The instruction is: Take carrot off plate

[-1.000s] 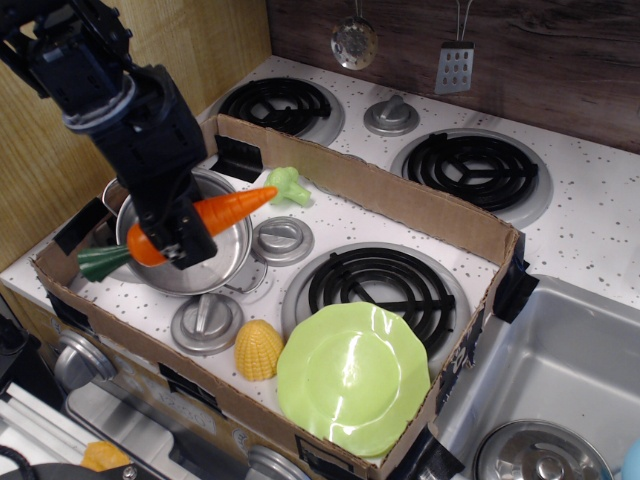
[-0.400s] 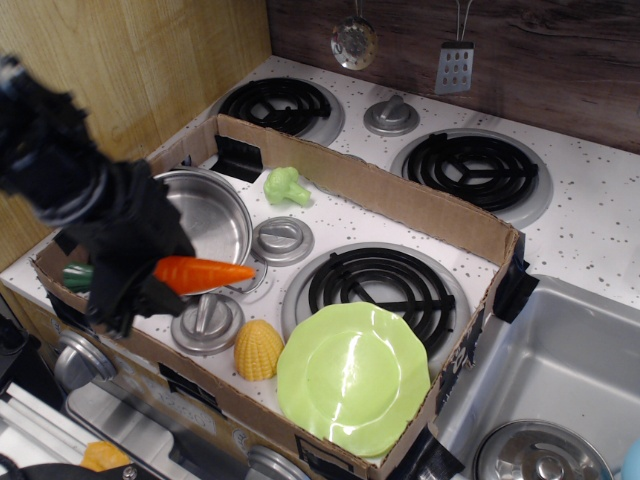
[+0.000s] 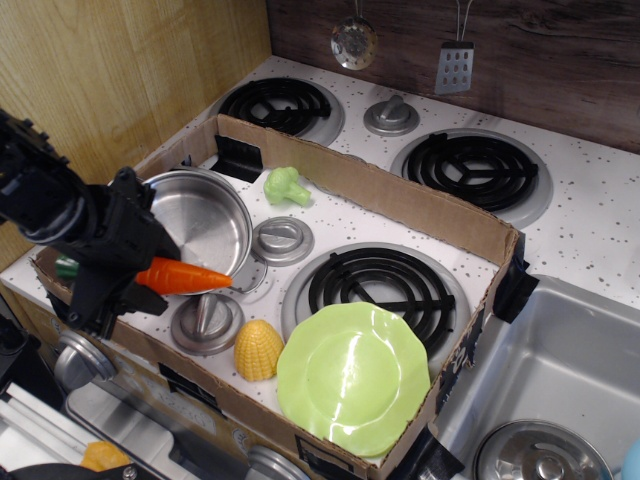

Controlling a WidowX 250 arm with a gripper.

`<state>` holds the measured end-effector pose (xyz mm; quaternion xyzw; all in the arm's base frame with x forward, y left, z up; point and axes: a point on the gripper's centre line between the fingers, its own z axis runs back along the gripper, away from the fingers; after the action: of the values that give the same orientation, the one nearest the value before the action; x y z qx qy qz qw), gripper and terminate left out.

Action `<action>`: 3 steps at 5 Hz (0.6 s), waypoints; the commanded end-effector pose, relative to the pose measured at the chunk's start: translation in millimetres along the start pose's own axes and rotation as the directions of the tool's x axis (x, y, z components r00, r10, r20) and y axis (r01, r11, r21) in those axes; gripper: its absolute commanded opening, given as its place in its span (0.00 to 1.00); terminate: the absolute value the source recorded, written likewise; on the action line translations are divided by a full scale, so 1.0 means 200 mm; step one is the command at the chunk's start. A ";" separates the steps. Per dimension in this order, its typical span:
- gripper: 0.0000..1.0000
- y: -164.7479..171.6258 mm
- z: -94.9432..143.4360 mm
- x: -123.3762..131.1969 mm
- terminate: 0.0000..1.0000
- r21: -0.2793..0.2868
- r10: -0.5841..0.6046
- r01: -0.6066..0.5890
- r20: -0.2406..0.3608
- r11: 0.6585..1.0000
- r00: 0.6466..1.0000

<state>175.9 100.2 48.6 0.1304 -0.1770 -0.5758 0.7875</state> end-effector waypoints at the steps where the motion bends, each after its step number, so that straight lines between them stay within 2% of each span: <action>1: 0.00 0.00 -0.02 0.04 0.00 0.060 -0.052 0.054 -0.026 0.997 0.998; 2: 1.00 -0.03 -0.02 0.03 0.00 0.075 0.020 -0.019 -0.020 0.997 1.000; 3: 1.00 -0.04 0.00 0.04 0.00 0.075 0.046 -0.044 -0.017 0.996 0.999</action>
<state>167.9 103.3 46.3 0.1552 -0.1945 -0.5529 0.7952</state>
